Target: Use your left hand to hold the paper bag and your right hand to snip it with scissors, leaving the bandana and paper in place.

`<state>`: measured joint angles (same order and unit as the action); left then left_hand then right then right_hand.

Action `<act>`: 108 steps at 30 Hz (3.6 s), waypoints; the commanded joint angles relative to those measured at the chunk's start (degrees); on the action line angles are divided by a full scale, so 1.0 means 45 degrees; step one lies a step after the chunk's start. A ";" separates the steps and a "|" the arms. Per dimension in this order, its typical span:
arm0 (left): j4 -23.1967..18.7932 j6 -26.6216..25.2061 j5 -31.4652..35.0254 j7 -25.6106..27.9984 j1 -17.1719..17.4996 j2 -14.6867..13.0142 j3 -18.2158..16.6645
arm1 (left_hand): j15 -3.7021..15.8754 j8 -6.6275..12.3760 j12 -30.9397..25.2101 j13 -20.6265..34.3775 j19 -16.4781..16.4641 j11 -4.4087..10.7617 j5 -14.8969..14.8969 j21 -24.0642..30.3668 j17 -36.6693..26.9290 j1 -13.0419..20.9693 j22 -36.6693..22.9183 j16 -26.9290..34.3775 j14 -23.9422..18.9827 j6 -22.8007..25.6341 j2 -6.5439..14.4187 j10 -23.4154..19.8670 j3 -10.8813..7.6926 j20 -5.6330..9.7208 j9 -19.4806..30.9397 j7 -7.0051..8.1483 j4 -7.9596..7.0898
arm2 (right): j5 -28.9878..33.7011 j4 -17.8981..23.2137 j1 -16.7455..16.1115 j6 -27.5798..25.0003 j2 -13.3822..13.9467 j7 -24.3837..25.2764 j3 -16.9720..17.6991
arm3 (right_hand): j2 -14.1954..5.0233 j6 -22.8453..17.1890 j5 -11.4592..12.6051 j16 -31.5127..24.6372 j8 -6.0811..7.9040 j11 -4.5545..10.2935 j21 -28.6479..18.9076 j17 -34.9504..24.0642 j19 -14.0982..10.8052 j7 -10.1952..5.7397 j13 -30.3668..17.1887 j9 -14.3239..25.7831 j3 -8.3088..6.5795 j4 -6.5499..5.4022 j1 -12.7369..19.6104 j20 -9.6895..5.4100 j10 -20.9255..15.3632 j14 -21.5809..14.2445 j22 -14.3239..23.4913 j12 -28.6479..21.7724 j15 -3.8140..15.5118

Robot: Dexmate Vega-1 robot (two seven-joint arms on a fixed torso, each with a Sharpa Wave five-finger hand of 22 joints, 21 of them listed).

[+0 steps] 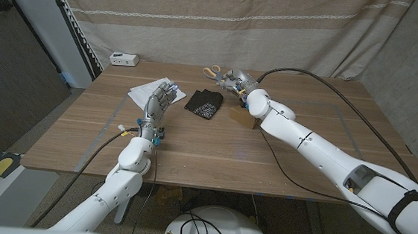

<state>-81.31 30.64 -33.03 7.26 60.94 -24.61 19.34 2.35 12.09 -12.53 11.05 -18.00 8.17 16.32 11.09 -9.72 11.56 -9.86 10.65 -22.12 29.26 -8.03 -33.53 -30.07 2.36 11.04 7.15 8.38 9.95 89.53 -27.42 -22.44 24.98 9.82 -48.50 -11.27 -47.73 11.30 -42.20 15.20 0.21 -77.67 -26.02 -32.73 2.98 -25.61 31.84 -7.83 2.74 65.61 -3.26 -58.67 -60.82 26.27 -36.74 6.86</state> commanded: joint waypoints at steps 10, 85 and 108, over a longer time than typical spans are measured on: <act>0.0221 0.0293 0.0271 0.0160 -0.0024 0.0208 0.0108 | 0.1971 -0.0002 -0.0040 0.0040 -0.0130 -0.0018 -0.0023 0.0035 -0.0063 0.0051 -0.0047 -0.0014 -0.0087 0.0093 0.0016 -0.0087 0.0018 0.1307 0.0023 -0.0015 0.0009 | 0.0327 0.1481 -0.0482 0.0032 0.1091 -0.0609 0.0320 | -0.0076 -0.0412 0.0084 -0.0124 -0.0268 0.1598 -0.0557 0.0025 0.0212 -0.0206 -0.0048 0.0157 -0.2370 -0.0637 0.0025 -0.1866 -0.1745 -0.0768 -0.0084 0.0040 0.1386; 0.0317 -0.0226 0.1296 -0.0242 -0.0949 -0.0600 0.0487 | 0.1913 0.0002 -0.0075 0.0054 -0.0232 -0.0081 -0.0042 0.0022 -0.0063 0.0141 -0.0069 -0.0028 -0.0097 0.0257 0.0053 -0.0342 0.0011 0.1249 0.0029 -0.0168 0.0038 | 0.2514 0.5293 -0.0213 -0.2562 0.4132 -0.5076 0.0310 | -0.0054 -0.0718 0.0079 -0.0442 -0.0847 0.1511 -0.2539 0.0144 0.0642 -0.0053 -0.0448 0.0461 -0.2390 -0.0403 0.0043 -0.1854 -0.1967 -0.0926 -0.1003 0.0320 0.1393; 0.0998 -0.0100 0.2272 -0.1015 -0.2159 -0.1298 0.0810 | 0.1892 0.0024 -0.0065 0.0068 -0.0237 -0.0095 -0.0042 0.0025 -0.0058 0.0289 -0.0062 -0.0038 -0.0066 0.0356 0.0082 -0.0367 -0.0048 0.1240 0.0037 -0.0169 0.0090 | 0.3394 0.5840 0.0156 -0.3193 0.4438 -0.6608 0.0025 | -0.0062 -0.0715 0.0074 -0.0481 -0.0879 0.1522 -0.2632 0.0173 0.0656 -0.0082 -0.0525 0.0498 -0.2418 -0.0384 0.0055 -0.1857 -0.2055 -0.0881 -0.1267 0.0414 0.1397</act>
<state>-77.95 29.57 -24.61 3.44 53.25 -29.33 22.47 2.56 12.08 -12.54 11.05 -19.00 7.77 16.32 11.23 -9.72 12.09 -10.00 10.65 -22.33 30.52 -7.50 -34.54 -30.08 2.36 11.04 6.36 8.38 23.54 114.95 -27.68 -35.79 44.36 -16.40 -47.88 -10.85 -49.96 11.23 -43.92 11.03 -0.30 -89.21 -25.23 -29.97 3.15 -27.77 33.86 -7.83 2.74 65.60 -2.75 -59.83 -61.61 20.47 -34.95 6.89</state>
